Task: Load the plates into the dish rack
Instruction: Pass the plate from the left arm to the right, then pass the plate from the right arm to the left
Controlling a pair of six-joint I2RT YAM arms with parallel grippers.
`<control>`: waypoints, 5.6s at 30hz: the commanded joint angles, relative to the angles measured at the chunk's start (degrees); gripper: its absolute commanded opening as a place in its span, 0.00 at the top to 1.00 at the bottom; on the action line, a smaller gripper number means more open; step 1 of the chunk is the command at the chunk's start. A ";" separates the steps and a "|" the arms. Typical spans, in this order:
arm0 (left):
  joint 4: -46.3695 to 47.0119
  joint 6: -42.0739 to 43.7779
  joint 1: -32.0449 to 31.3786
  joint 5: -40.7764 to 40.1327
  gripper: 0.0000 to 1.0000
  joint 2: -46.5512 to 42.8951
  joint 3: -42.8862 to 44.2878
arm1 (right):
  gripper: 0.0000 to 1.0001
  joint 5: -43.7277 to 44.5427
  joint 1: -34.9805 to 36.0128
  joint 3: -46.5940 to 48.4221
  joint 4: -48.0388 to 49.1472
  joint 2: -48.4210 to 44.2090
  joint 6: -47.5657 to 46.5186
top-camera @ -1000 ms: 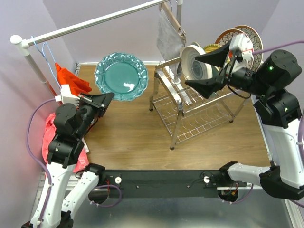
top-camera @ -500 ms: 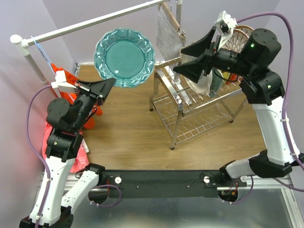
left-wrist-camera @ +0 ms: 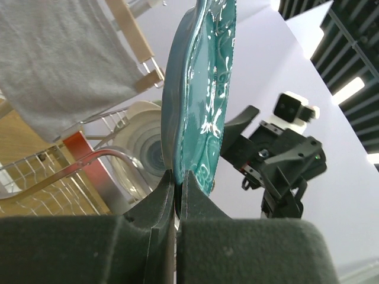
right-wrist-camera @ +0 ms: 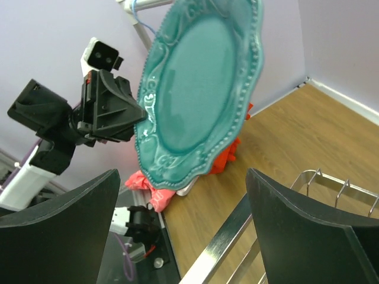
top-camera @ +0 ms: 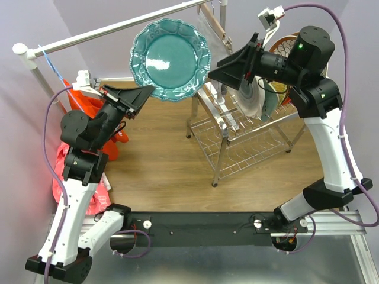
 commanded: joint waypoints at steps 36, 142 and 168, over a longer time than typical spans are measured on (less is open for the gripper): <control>19.75 1.75 -6.29 3.28 1.00 5.84 4.37 | 0.99 3.46 -0.17 6.13 4.52 2.83 10.25; -1.09 14.67 -5.14 -17.20 0.39 -7.34 -13.03 | 0.99 33.16 3.87 11.06 -20.09 -5.53 -27.11; 1.65 56.06 -10.23 11.29 0.39 14.89 18.07 | 0.99 41.78 9.67 2.45 -4.09 -11.94 -34.32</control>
